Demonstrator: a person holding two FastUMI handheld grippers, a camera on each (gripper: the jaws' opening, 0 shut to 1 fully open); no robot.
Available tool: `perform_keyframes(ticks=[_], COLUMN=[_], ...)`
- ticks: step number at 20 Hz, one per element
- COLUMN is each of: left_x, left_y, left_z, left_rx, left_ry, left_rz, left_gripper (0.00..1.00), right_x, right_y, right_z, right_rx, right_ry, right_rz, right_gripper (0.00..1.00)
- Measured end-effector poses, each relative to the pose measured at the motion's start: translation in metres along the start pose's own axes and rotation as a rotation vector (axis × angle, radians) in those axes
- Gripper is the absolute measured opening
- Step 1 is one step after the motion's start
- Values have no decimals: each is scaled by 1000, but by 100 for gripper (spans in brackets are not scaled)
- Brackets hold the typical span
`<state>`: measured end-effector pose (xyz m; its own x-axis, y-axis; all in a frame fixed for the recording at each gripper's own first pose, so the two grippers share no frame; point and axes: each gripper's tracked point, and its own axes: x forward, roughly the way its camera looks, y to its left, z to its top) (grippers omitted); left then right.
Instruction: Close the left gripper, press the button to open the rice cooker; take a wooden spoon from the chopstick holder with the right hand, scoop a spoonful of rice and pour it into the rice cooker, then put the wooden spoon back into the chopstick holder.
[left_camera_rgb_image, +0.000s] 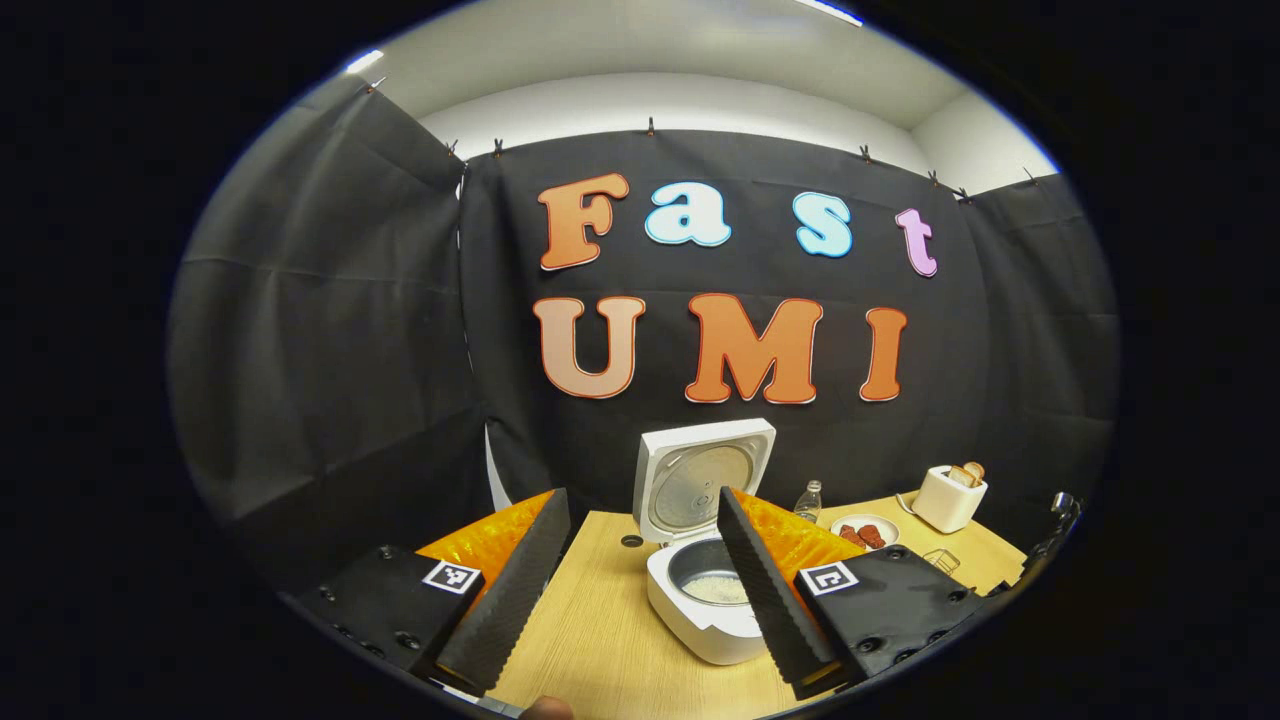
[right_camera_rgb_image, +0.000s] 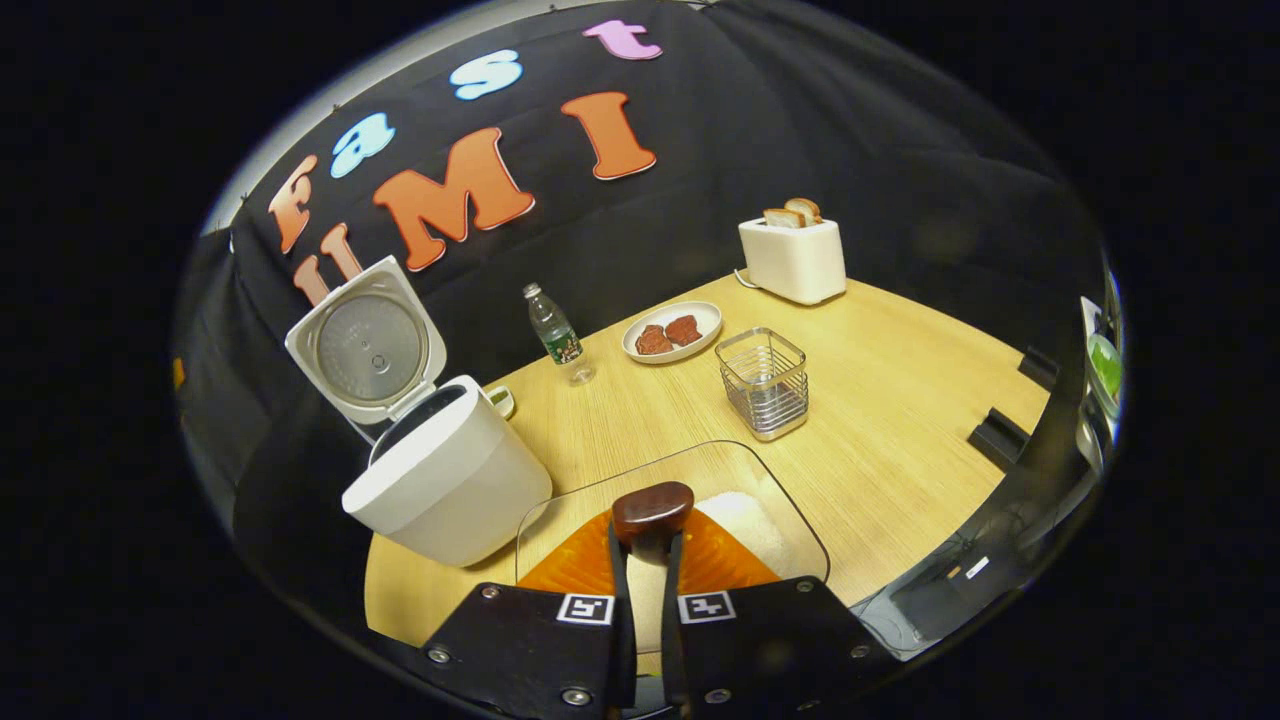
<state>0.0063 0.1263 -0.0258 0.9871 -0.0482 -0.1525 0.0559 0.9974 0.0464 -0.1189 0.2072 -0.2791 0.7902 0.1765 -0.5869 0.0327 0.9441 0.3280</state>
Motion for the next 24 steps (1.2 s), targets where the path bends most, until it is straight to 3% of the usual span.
perform_keyframes(ticks=[6, 13, 24], left_x=[9, 16, 16], left_y=[-7, -8, -7], left_z=[-10, -14, -14], left_rx=[-15, -32, -51], left_ry=[23, 34, 35], left_rz=[-20, -16, -11], left_gripper=[100, 100, 100], right_x=[7, 16, 17], right_y=[-2, -23, -36], right_z=[0, -4, -7], right_rx=[210, 500, 826], right_ry=[21, 60, 95], right_rz=[63, 77, 147], right_gripper=[10, 10, 9])
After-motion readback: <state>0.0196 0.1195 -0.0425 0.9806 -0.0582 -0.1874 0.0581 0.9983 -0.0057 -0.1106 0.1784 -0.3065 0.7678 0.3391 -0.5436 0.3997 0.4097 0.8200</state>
